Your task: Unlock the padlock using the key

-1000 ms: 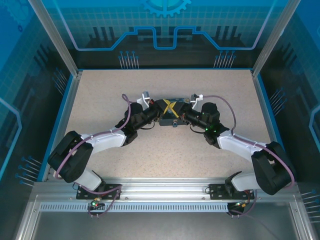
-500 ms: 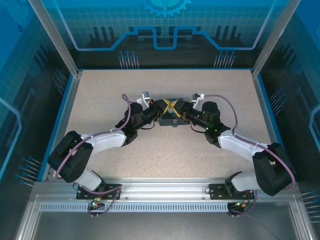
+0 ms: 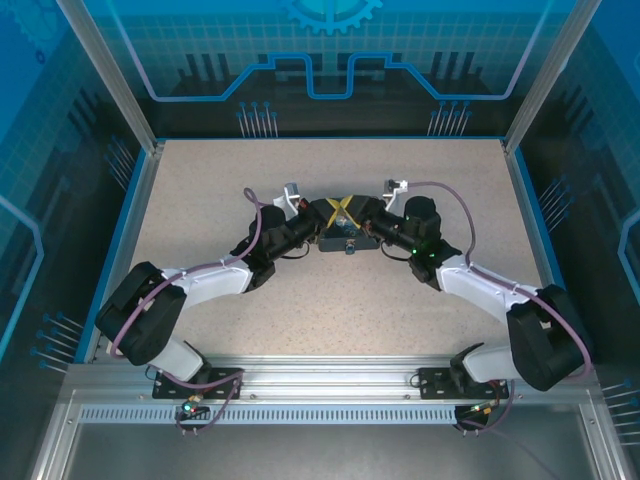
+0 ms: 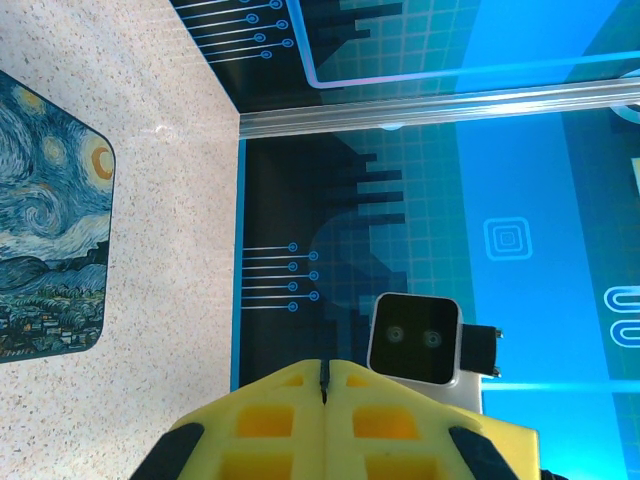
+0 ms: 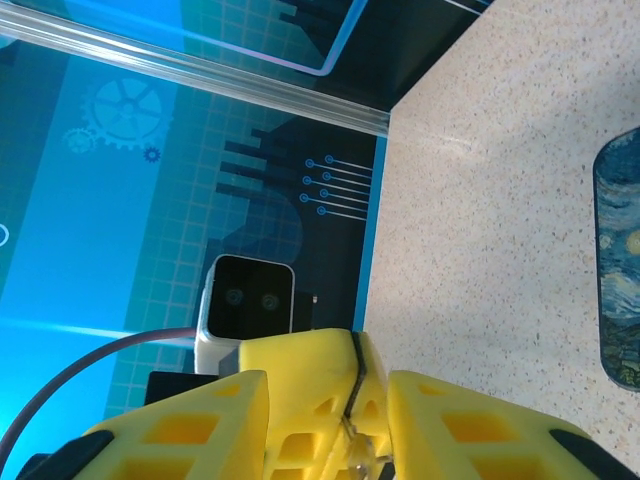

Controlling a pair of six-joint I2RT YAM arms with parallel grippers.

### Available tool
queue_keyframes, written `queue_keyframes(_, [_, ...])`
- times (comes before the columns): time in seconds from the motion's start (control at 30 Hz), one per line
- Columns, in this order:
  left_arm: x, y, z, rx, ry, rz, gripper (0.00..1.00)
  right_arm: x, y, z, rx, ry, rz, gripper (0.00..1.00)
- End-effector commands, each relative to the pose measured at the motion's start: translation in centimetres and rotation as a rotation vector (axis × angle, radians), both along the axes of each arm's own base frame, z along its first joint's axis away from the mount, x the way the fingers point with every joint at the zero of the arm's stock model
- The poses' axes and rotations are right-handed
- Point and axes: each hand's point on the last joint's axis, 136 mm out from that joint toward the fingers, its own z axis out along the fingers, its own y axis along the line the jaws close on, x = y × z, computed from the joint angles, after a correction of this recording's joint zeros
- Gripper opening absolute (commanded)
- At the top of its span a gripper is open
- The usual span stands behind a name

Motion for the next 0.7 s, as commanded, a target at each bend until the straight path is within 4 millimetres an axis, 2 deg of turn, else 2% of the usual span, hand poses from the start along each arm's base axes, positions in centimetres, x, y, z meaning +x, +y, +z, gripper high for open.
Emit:
queue_keyframes(0.0, [-0.4,-0.1,0.7,0.002,-0.030,0.003,0.00,-0.2,0.5,0.7,0.038,-0.018,0.029,0.35])
queue_keyframes(0.27, [-0.3,0.0,0.9,0.010,-0.036,0.012,0.00,-0.8,0.4,0.4,0.049,-0.004,0.029,0.26])
queue_keyframes(0.67, [-0.4,0.6,0.9,0.021,-0.038,0.056,0.00,-1.2,0.8,-0.4,0.063,0.029,0.015,0.25])
